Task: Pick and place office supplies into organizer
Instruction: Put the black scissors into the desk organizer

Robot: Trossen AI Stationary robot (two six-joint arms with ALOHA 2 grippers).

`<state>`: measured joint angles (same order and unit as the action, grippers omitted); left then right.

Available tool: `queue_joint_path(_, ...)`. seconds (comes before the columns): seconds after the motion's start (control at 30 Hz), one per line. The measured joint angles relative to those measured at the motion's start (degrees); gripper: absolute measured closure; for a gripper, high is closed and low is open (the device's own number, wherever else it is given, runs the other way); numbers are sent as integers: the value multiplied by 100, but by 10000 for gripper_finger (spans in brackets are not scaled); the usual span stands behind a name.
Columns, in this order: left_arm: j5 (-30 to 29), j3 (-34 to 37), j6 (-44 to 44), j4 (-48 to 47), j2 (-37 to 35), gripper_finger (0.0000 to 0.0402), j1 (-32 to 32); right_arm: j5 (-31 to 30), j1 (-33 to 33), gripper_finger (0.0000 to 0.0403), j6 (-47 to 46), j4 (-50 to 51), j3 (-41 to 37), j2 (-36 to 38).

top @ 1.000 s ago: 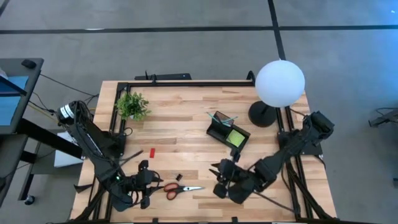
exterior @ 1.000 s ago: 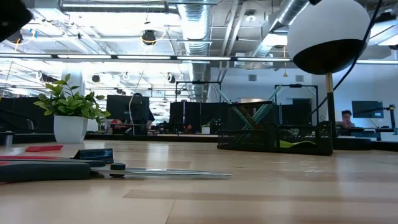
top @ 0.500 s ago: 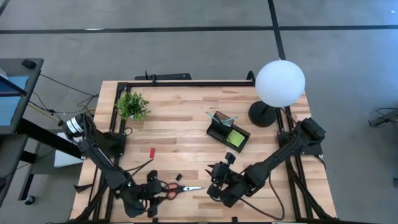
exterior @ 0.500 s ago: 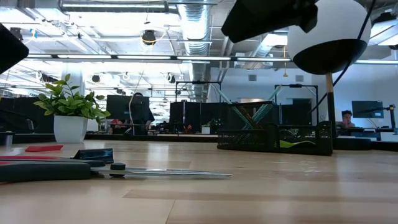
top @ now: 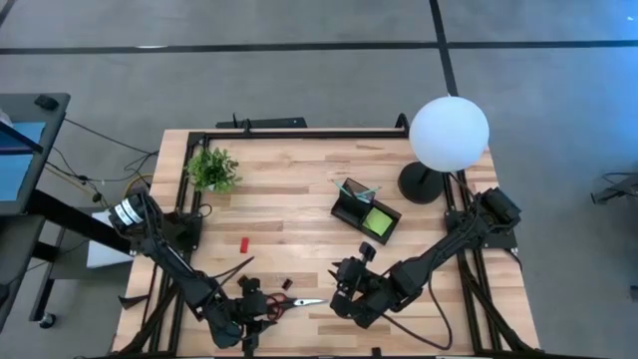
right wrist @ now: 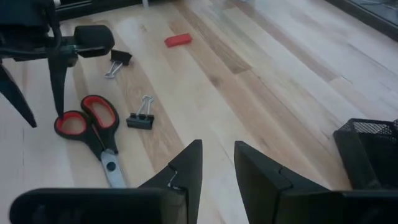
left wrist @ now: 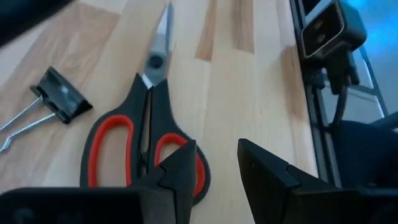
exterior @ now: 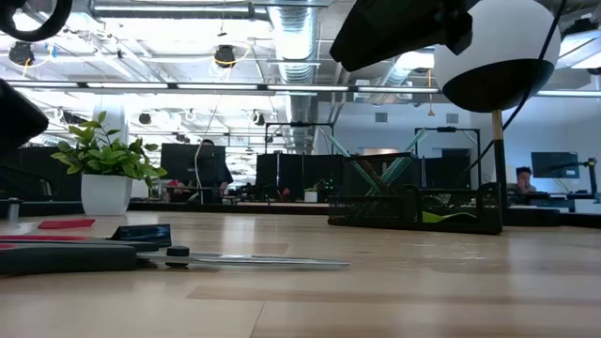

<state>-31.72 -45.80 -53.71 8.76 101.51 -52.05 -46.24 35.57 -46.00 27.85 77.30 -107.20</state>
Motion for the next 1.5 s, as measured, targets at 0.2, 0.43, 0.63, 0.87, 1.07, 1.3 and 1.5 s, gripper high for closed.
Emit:
queue_joint_path(0.2, 18, -2, -106, 215, -8, 287, -9, -2, -18, 315, 0, 23, 0, 0)
queue_joint_path(0.43, 18, 0, -99, 129, -8, 287, -72, -2, -15, 315, 0, 38, 0, 0)
queue_joint_path(0.63, -170, 0, -4, 183, 52, 287, -142, -6, -15, 315, 0, 40, 0, 0)
queue_joint_path(0.87, -174, -4, 89, 992, 715, 287, -160, -9, -14, 315, 0, 42, 0, 0)
queue_joint_path(1.07, -117, -13, 69, 1158, 821, 288, -122, -9, -46, 315, 2, 42, 0, 0)
queue_joint_path(1.3, -75, -17, -354, 945, 820, 288, -94, -9, -46, 315, 2, 42, 0, 0)
queue_joint_path(1.5, -195, -22, -429, 695, 816, 288, -96, -8, -46, 315, 2, 42, 0, 0)
